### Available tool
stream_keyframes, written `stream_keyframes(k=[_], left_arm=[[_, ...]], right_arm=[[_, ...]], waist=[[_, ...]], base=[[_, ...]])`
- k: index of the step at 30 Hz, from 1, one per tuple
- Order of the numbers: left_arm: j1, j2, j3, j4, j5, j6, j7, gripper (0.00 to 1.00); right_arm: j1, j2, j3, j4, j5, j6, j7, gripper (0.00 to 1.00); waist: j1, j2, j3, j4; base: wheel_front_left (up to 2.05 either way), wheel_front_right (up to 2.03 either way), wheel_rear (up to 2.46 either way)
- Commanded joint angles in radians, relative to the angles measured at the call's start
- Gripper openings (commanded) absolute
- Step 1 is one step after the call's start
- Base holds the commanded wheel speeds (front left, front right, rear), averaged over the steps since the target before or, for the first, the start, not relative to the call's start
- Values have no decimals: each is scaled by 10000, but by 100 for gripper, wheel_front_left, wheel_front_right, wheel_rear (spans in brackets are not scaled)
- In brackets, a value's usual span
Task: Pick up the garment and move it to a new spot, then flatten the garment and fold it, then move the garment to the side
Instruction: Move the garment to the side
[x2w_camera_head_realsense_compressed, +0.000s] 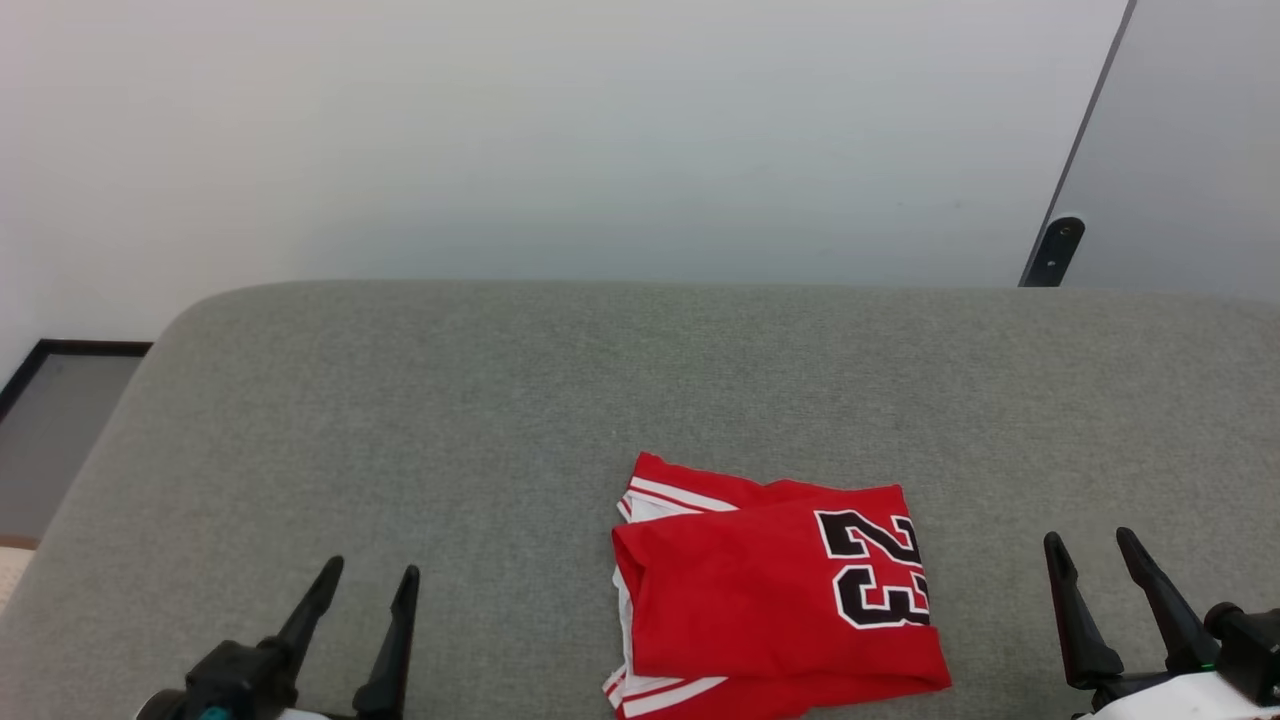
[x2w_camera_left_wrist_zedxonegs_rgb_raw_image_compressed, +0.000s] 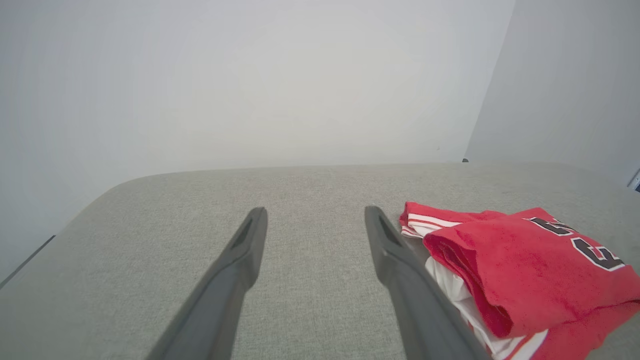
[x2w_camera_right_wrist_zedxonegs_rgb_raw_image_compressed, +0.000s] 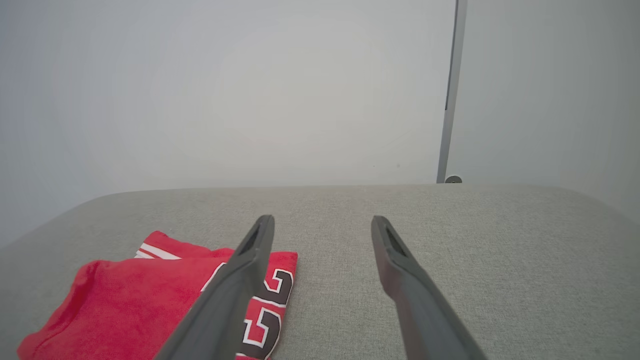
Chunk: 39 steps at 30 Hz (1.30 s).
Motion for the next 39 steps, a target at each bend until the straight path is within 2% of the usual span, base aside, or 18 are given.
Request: stream_keyframes(k=[1,7,17,32,39], left_arm=[[74,-2,43,-22,9,-30,-4,100],[451,-235,360,-199,61,-30,-4,100],[619,-883,374,-388,208,-25,-4,100],[406,-908,232,-281,444,-26,-4,100],[186,-715,554,-291,413,-26,-4,100]], right_arm=[[64,50,-85,-24,-2,-16,-34,100],[186,219,-146,-8,-150,-16,-35,100],[666,713,-1035,-712,-254,-15,-35,100],[1168,858,-1094,-1212,-237,-15,-24,100],[1124,807,-850,-1103,-202,-16,-25,100]], waist=[[0,0,21,-46],[0,0,47,-325],[0,0,29,-531],[0,0,-19,-378],[0,0,-42,68]], base=[[0,0,0],[0,0,0],[0,0,0],[0,0,0],[0,0,0]])
